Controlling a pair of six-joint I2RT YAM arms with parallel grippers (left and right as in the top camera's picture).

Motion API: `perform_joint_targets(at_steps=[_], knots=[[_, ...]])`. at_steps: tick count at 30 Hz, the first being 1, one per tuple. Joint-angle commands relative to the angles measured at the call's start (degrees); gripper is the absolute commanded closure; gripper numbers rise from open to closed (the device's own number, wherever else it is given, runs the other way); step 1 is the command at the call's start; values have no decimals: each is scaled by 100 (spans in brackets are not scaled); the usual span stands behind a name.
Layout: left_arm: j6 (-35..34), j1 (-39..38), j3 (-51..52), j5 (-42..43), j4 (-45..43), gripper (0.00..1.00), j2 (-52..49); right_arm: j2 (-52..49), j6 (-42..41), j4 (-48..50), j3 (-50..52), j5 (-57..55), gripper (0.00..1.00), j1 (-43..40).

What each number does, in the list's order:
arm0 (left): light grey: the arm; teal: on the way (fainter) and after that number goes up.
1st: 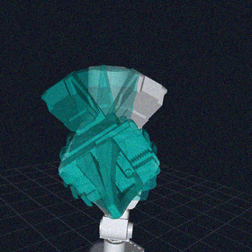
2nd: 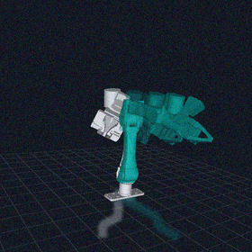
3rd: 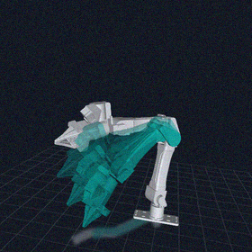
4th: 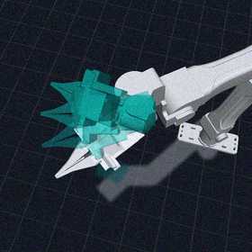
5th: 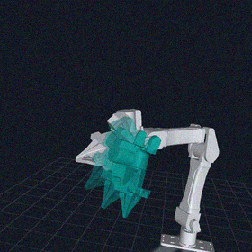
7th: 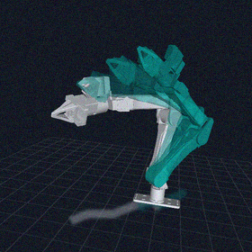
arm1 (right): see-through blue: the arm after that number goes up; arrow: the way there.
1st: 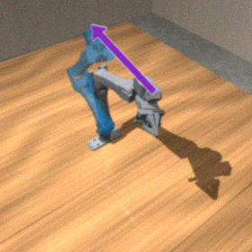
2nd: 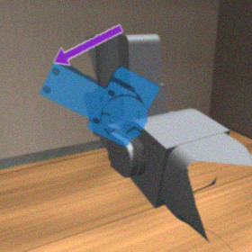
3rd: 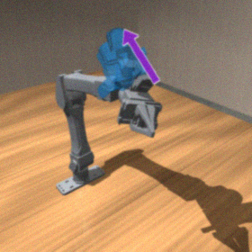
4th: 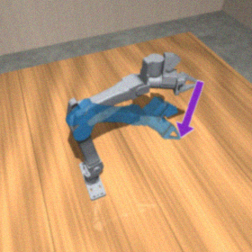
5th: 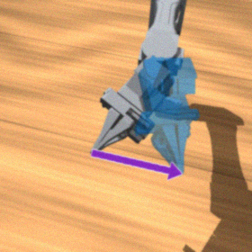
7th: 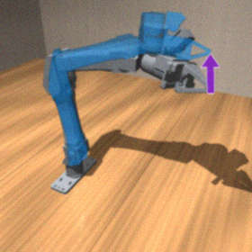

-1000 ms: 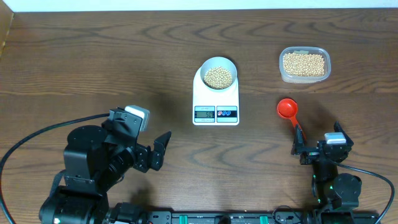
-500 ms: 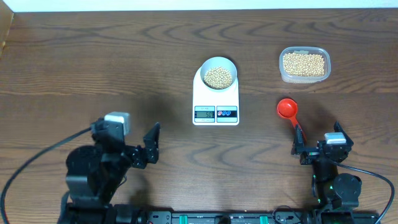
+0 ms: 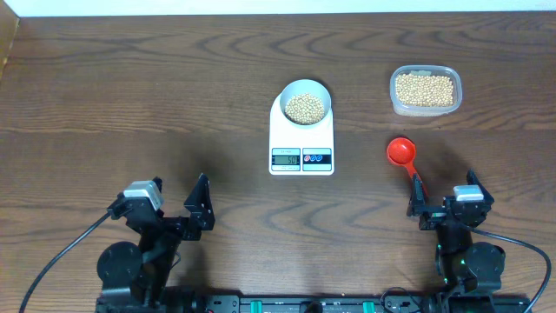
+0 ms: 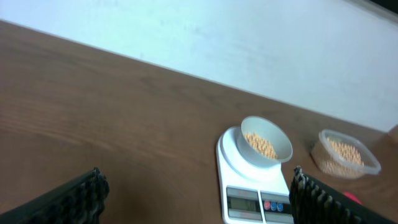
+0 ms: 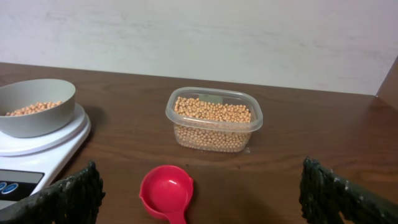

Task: Scoop item into bowl and weigh 50g on scale

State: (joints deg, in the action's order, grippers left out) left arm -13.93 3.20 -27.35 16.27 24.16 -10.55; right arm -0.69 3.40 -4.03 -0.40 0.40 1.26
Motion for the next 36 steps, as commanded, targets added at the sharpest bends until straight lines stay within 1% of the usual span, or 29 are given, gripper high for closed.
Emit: perform_joint_targets(at_steps=[1, 6, 10, 17, 21, 24, 27, 32, 36], knots=[[-98, 39, 479, -50, -393, 5, 315, 42, 50, -24, 11, -24, 1, 33], [-98, 37, 992, -55, -1095, 5, 538, 42, 50, -24, 11, -24, 1, 33], [-96, 44, 1237, -247, -1172, 5, 719, 42, 50, -24, 11, -24, 1, 33], [-94, 216, 1528, -269, -1196, 5, 1051, 42, 50, -24, 11, -24, 1, 33], [-96, 219, 1637, -299, -1325, 5, 1047, 42, 50, -24, 11, -24, 1, 33], [-44, 212, 1805, -376, -1526, 5, 1047, 42, 50, -24, 11, -24, 1, 33], [164, 214, 2131, -376, -1928, 5, 1049, 42, 52, -24, 11, -24, 1, 33], [164, 208, 2573, -380, -2503, 5, 1049, 42, 50, -24, 11, -24, 1, 33], [164, 170, 2712, -393, -2522, 5, 1049, 42, 50, -24, 11, -24, 1, 33]])
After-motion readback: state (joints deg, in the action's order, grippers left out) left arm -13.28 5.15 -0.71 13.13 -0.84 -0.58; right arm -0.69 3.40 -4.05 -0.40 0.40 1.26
